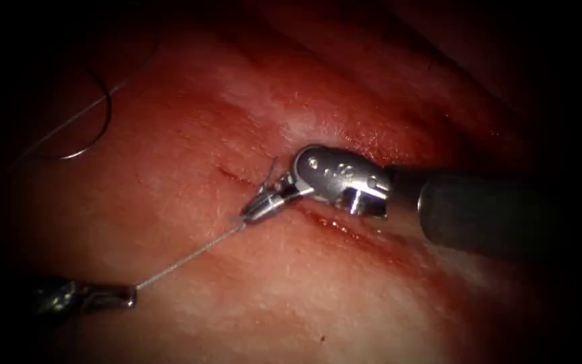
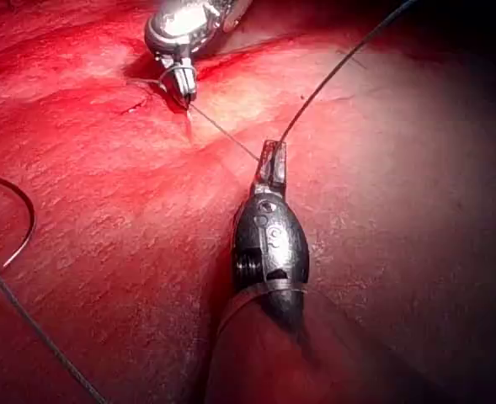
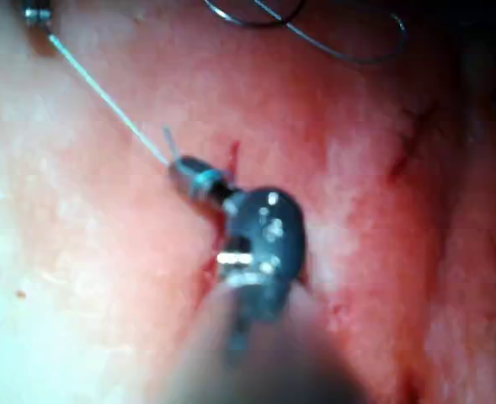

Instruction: Wound Closure

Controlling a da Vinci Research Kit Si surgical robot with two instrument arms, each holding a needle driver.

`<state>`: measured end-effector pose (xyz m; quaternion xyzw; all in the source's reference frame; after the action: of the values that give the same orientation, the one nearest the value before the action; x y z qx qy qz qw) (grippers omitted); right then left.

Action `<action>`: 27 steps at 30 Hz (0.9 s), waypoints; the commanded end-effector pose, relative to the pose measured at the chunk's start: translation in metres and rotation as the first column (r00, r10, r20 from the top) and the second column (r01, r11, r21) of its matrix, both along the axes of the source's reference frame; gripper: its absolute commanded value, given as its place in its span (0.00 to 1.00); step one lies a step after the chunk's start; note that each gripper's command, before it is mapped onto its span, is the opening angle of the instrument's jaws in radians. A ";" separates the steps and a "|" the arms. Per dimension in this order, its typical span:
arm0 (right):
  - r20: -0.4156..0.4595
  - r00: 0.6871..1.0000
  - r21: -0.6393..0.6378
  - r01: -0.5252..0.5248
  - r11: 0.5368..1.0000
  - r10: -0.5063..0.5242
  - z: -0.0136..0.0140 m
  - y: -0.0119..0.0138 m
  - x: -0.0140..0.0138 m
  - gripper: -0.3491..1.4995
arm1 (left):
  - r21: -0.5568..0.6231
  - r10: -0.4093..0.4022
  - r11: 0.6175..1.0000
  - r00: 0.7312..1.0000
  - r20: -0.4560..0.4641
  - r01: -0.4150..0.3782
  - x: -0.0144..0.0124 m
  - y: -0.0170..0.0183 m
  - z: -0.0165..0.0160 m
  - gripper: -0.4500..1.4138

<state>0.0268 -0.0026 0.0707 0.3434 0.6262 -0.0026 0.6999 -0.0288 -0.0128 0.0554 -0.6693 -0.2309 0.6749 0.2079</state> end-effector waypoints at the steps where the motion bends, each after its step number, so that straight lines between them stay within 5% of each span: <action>1: 0.009 1.000 -0.007 -0.004 1.000 0.004 0.0009 0.0005 0.0003 0.00 | 0.004 0.004 1.000 1.000 -0.002 -0.004 -0.0001 -0.0012 0.0002 0.00; 13: 0.168 0.984 -0.109 0.079 0.991 -0.060 0.0032 0.0009 -0.0012 0.00 | -0.002 0.029 1.000 0.999 -0.016 -0.029 0.0026 -0.0047 -0.0031 0.00; 18: 0.154 0.986 -0.103 0.075 0.992 -0.058 0.0036 0.0011 -0.0019 0.00 | -0.007 0.028 1.000 0.999 -0.018 -0.028 0.0024 -0.0056 -0.0032 0.00; 27: 0.195 0.978 -0.105 -0.046 0.993 0.066 0.0038 0.0019 -0.0029 0.00 | -0.014 0.035 0.999 0.999 -0.019 -0.035 0.0027 -0.0074 -0.0038 0.00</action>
<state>0.0233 -0.0007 0.0739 0.2859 0.5604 0.0277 0.7768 -0.0258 -0.0195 0.0511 -0.6609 -0.2331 0.6870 0.1923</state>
